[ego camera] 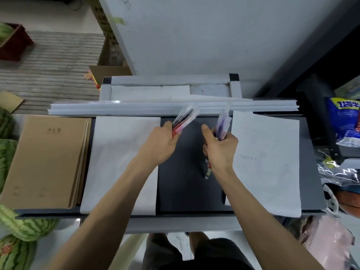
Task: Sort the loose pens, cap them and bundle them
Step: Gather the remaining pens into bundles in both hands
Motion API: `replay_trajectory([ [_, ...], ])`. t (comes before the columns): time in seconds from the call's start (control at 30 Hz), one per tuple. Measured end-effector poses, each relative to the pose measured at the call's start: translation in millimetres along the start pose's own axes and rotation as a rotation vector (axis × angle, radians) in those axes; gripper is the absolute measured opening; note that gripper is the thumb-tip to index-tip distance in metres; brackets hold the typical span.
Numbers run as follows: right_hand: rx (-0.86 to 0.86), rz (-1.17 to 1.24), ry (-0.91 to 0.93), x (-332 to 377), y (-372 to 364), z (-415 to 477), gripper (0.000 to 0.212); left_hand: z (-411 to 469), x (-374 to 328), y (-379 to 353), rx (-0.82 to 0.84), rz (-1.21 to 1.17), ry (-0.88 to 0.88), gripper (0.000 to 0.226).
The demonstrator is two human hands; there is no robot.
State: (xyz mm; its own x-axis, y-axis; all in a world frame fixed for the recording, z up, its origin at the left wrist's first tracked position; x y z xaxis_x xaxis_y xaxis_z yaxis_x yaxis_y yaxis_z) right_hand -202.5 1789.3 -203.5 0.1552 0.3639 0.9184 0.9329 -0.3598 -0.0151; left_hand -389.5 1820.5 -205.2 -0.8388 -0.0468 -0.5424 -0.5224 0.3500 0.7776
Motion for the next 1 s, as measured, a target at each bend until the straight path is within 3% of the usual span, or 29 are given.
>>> replay_trajectory([
  [0.17, -0.029, -0.035, 0.235, 23, -24, -10, 0.045, -14, 0, 5, -0.226, -0.279, -0.097, 0.03],
  [0.33, -0.089, -0.034, 0.474, 27, -45, -16, 0.048, -23, 7, -10, -0.443, -0.538, -0.139, 0.008],
  [0.5, -0.088, -0.116, 0.604, 1, -52, -16, 0.052, -33, 19, -38, -0.663, -0.63, -0.124, 0.024],
  [0.73, -0.053, -0.231, 0.607, -39, -45, -8, 0.054, -37, 26, -50, -0.85, -0.711, -0.058, 0.018],
  [0.83, -0.011, -0.258, 0.656, -43, -46, -11, 0.053, -38, 27, -46, -0.878, -0.717, -0.047, 0.033],
  [1.0, -0.004, -0.261, 0.659, -42, -46, -12, 0.051, -37, 26, -43, -0.87, -0.707, -0.042, 0.034],
])
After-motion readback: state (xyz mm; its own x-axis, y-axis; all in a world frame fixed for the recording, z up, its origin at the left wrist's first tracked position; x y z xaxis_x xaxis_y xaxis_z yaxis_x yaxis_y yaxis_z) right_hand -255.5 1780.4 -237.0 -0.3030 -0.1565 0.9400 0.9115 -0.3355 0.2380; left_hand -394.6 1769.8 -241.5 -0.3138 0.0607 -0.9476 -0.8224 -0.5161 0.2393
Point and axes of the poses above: each hand's wrist, its own z-axis towards the middle knuckle, its own y-axis out of the back of the hand, x = y × z, the point moved 3 cm from there along z, towards the middle knuckle, and after that the axes turned 4 degrees about x, right-handed, at the moved point
